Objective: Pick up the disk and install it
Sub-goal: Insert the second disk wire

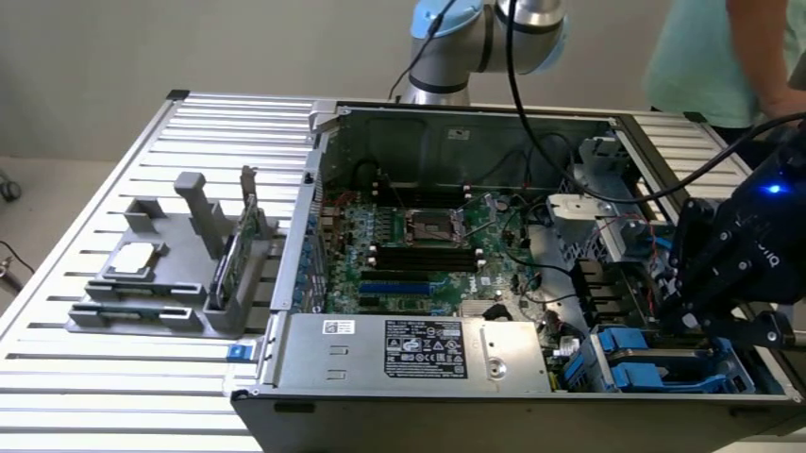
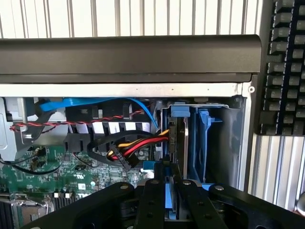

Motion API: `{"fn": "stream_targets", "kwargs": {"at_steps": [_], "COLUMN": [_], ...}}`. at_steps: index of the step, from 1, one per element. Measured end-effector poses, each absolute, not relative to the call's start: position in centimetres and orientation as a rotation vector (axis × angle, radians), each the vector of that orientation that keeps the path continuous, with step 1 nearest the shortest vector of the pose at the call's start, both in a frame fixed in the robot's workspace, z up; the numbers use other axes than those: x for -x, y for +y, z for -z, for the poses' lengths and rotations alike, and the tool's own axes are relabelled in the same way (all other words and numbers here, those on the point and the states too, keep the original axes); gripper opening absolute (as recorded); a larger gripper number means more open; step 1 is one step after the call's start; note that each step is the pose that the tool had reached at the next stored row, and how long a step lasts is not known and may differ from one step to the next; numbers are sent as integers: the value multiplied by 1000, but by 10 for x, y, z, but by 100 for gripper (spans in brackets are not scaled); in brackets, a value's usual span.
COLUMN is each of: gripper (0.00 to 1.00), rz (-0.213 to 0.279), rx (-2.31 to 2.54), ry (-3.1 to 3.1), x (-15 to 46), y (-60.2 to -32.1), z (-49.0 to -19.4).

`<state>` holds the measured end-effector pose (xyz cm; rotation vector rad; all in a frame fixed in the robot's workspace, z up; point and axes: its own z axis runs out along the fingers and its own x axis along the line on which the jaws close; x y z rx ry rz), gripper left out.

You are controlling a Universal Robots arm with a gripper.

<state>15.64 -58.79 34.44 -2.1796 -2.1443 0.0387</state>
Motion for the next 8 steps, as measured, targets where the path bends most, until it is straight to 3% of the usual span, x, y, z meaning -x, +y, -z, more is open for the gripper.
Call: {"fn": "stream_targets", "kwargs": {"at_steps": [8], "gripper": [16], "rz": [-29], "rx": [2175], "ry": [-2140], "x": [-158], "y": [-591], "z": [-341]}}
